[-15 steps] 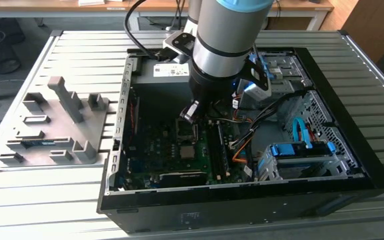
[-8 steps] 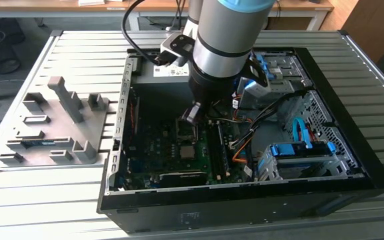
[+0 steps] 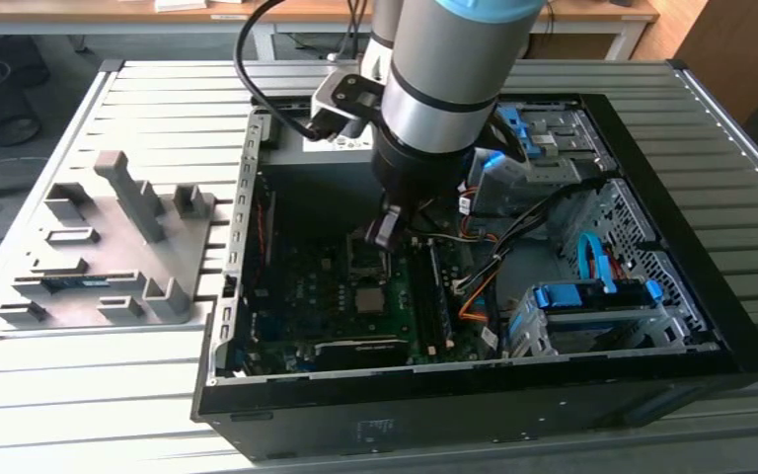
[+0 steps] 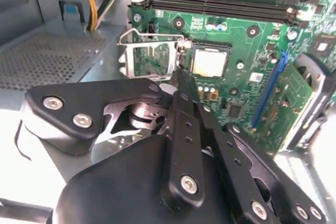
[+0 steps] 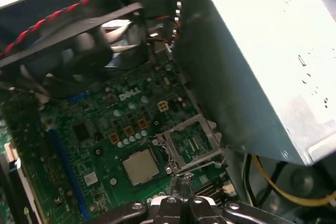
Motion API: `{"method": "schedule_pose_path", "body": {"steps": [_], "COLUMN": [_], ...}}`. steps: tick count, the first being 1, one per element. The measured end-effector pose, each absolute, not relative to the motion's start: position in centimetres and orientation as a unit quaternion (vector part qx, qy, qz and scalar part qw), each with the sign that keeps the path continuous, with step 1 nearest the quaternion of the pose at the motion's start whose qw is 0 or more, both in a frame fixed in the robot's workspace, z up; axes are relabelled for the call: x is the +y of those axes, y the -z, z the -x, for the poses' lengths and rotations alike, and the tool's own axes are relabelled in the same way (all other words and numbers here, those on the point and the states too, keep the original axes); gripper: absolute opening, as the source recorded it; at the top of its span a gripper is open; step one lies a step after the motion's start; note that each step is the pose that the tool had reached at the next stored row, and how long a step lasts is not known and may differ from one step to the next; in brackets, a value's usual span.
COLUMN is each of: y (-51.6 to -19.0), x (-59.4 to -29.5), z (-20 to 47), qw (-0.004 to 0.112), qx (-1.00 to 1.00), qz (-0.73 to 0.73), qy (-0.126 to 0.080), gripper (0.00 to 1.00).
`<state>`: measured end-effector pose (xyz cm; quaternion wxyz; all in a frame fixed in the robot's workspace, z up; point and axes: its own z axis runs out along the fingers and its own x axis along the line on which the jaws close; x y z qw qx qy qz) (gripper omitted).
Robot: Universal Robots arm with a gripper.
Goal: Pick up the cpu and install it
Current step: 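Close the cpu cover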
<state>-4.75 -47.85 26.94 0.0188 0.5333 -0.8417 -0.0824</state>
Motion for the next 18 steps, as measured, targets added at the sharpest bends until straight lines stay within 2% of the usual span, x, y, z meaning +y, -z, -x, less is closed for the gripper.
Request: {"method": "schedule_pose_path", "body": {"steps": [5, 18], "y": [-26.9, -25.8], "x": [-47.8, -47.7], "z": [4.7, 4.4], "qw": [0.022, 0.006], "qx": [-0.821, -0.831], "qz": [-0.565, -0.546], "qy": [0.082, 0.103], "gripper": [0.1, 0.1]}}
